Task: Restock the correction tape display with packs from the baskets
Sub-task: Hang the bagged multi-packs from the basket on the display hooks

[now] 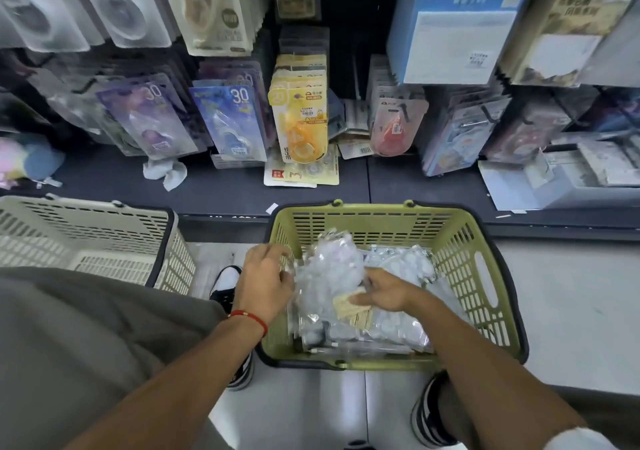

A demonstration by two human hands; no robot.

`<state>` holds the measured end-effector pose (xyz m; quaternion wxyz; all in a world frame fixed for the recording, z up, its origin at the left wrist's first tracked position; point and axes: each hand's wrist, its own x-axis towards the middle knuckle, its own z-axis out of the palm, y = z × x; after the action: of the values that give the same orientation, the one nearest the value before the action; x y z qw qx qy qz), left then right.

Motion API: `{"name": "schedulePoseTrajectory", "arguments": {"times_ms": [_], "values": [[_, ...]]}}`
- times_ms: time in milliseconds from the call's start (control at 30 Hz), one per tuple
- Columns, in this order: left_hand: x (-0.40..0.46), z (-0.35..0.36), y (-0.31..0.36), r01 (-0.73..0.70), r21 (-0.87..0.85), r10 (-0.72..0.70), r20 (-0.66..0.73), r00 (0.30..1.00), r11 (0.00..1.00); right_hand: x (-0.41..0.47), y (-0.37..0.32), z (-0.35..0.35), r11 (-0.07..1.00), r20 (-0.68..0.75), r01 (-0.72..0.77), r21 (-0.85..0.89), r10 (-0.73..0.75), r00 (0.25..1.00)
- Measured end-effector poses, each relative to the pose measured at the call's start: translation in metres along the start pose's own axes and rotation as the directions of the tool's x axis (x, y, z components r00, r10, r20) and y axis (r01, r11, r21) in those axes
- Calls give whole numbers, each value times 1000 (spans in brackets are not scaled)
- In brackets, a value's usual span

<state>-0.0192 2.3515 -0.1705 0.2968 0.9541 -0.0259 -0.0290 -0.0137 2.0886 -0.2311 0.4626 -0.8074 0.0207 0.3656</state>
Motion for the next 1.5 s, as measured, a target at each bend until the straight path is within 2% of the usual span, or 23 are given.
{"name": "schedulePoseTrajectory", "arguments": {"times_ms": [67, 100, 167, 233, 267, 300, 367, 433, 467, 500, 533, 567, 633, 667, 733, 800, 900, 967, 1133, 1233, 1333, 1400, 1500], "values": [[-3, 2, 14, 145, -185, -156, -49, 987, 972, -12, -4, -14, 976, -100, 15, 217, 7, 995], [-5, 4, 22, 250, -306, -260, 8, 965, 919, -17, -8, -18, 954, -142, 29, 298, 14, 990], [-7, 10, 38, 499, -510, -403, 294, 867, 701, -23, -20, -17, 897, -131, 86, 433, -31, 991], [-13, 15, 52, 683, -613, -404, 551, 730, 398, -27, -32, -6, 856, -54, 121, 502, -108, 993], [-15, 17, 54, 705, -649, -386, 595, 705, 286, -29, -36, 1, 870, -32, 118, 479, -117, 993], [-16, 21, 53, 696, -679, -390, 590, 707, 234, -30, -37, 7, 897, -26, 110, 428, -110, 994], [-16, 27, 46, 679, -705, -419, 564, 712, 204, -34, -32, 13, 944, -54, 83, 320, -70, 996], [-16, 31, 42, 689, -702, -425, 576, 698, 180, -41, -19, 5, 954, -172, 35, 298, 17, 985], [-15, 33, 40, 687, -704, -420, 577, 700, 178, -45, -11, -4, 963, -288, -5, 268, 85, 954], [-15, 34, 38, 681, -711, -413, 574, 707, 177, -50, -1, -17, 985, -426, -79, 152, 137, 894], [-14, 35, 38, 674, -720, -398, 577, 714, 165, -55, 14, -32, 974, -544, -221, -53, 157, 824], [-14, 36, 37, 671, -725, -380, 583, 718, 157, -60, 28, -45, 892, -593, -381, -245, 173, 786], [-13, 39, 36, 681, -711, -351, 602, 717, 174, -71, 50, -54, 678, -573, -581, -449, 281, 770], [-13, 42, 35, 690, -701, -345, 611, 712, 182, -73, 58, -49, 602, -537, -617, -507, 340, 773], [-13, 47, 34, 701, -692, -341, 627, 701, 170, -73, 67, -29, 494, -523, -618, -612, 334, 784], [-14, 51, 31, 706, -689, -336, 634, 697, 163, -69, 71, -16, 482, -549, -605, -634, 270, 791], [-16, 54, 27, 718, -675, -326, 650, 687, 168, -77, 64, -33, 689, -578, -629, -360, 364, 730], [-14, 55, 28, 723, -671, -323, 656, 682, 164, -87, 51, -57, 780, -548, -603, -166, 436, 714], [-10, 60, 33, 720, -681, -349, 647, 678, 136, -115, 25, -93, 867, -542, -462, 188, 484, 687], [-12, 67, 37, 715, -691, -376, 638, 672, 106, -127, 13, -91, 861, -518, -258, 438, 476, 711], [-15, 71, 41, 708, -704, -404, 633, 660, 52, -130, -2, -78, 757, -440, -48, 652, 429, 789], [-17, 74, 41, 705, -708, -425, 629, 651, 33, -125, -13, -63, 701, -389, 28, 712, 361, 848], [-18, 74, 46, 704, -710, -448, 631, 633, -6, -109, -26, -34, 657, -366, 84, 749, 304, 880]]}}
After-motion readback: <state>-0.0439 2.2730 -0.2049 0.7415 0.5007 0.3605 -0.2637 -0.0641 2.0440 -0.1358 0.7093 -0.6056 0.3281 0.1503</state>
